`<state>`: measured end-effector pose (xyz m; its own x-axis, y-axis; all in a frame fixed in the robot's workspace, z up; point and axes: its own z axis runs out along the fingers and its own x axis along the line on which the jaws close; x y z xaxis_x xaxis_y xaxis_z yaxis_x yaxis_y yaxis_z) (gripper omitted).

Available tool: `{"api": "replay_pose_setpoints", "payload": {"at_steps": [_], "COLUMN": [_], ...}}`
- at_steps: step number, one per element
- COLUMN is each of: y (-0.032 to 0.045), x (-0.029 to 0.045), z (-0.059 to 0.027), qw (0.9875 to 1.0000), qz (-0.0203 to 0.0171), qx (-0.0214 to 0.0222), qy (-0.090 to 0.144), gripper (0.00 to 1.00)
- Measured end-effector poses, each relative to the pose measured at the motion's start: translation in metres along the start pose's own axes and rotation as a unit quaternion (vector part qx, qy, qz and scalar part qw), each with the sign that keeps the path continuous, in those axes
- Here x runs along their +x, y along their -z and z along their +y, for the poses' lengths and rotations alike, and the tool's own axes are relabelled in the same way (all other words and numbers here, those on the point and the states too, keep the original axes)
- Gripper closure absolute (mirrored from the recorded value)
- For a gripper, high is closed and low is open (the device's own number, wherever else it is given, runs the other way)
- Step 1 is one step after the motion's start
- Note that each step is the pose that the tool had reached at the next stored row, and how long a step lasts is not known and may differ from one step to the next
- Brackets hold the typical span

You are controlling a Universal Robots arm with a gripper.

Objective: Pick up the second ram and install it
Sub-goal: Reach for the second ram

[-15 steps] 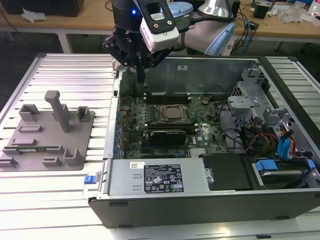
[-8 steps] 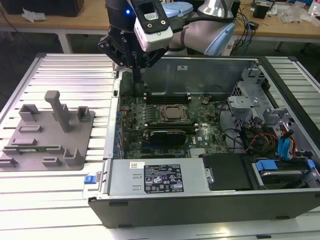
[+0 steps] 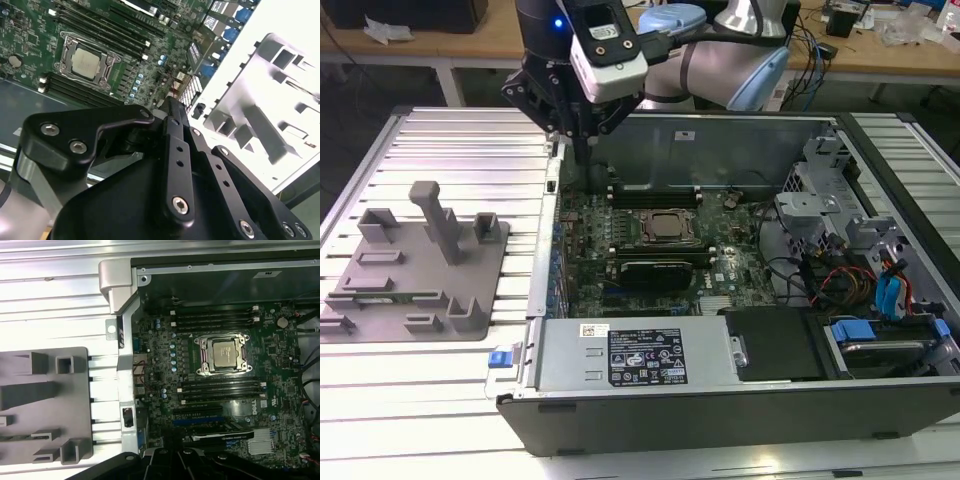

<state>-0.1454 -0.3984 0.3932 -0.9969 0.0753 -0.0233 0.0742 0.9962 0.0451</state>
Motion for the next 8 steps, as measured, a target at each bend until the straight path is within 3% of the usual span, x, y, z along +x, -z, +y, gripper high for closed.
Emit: {"api": "replay_pose_setpoints", "payload": {"at_steps": [8], "y": [0.0001], "x": [0.0111], "z": [0.0002], "qw": [1.0], "qz": [0.0], "qx": [0.0], "qy": [0.0], "gripper": [0.92]}}
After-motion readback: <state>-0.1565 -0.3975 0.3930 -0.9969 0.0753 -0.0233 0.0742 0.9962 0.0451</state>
